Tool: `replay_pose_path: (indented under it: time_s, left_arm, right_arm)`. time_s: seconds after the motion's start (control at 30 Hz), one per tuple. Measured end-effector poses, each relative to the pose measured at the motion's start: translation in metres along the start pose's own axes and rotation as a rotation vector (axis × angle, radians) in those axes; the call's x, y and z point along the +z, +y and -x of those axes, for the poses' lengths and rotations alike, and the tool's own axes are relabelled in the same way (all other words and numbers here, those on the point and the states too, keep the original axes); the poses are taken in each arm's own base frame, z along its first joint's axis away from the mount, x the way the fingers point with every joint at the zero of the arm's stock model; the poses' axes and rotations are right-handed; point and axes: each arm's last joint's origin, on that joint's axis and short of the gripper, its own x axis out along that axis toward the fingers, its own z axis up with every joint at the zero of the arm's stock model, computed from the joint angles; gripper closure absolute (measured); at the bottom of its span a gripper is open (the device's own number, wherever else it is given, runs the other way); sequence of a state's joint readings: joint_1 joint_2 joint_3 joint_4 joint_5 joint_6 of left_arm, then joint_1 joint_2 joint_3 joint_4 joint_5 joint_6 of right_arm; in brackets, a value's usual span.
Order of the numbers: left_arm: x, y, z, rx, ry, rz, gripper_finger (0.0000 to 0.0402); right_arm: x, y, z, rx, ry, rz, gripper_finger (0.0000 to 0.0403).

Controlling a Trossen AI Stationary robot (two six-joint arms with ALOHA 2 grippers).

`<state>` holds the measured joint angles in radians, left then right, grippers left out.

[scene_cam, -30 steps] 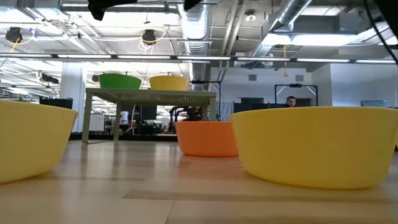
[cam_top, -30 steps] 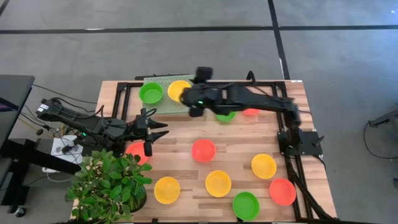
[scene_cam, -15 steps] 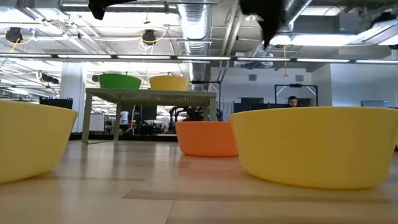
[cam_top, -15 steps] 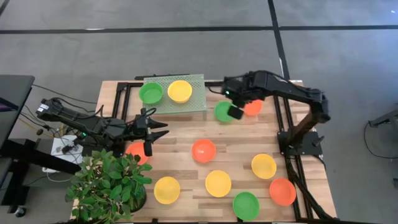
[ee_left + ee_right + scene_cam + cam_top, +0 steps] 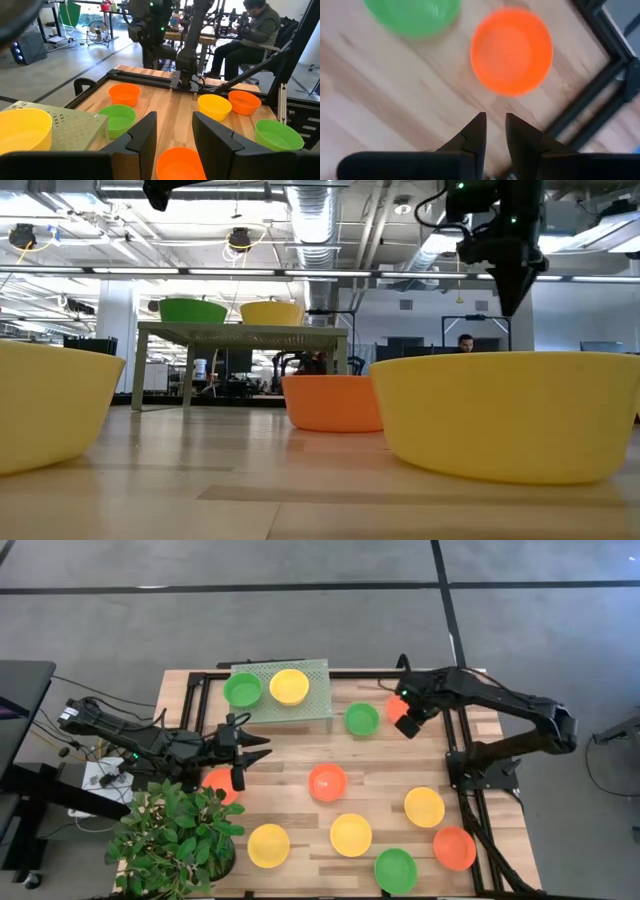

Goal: Pick & Place Mini bowls
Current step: Put the orange bowl on the shelf

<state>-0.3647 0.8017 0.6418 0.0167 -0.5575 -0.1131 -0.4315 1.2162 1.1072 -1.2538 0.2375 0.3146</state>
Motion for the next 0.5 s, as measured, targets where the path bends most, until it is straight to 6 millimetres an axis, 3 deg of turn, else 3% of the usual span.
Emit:
replay_pose_path:
  time_s: [0.1,0.27,0.5]
  left_arm:
    - [0.0,0.0,0.0,0.0,-0.001,0.001,0.0275]
    - [0.0,0.0,0.0,0.0,-0.004,0.003,0.0275]
    - [0.001,0.0,0.0,-0.001,-0.006,0.004,0.0275]
  right_arm:
    - [-0.001,-0.002,-0.008,0.029,-0.073,-0.042,0.0336]
    - [-0.005,0.002,-0.034,0.139,0.023,0.078,0.0336]
    - [0.006,0.014,-0.071,0.126,0.134,0.133,0.0314]
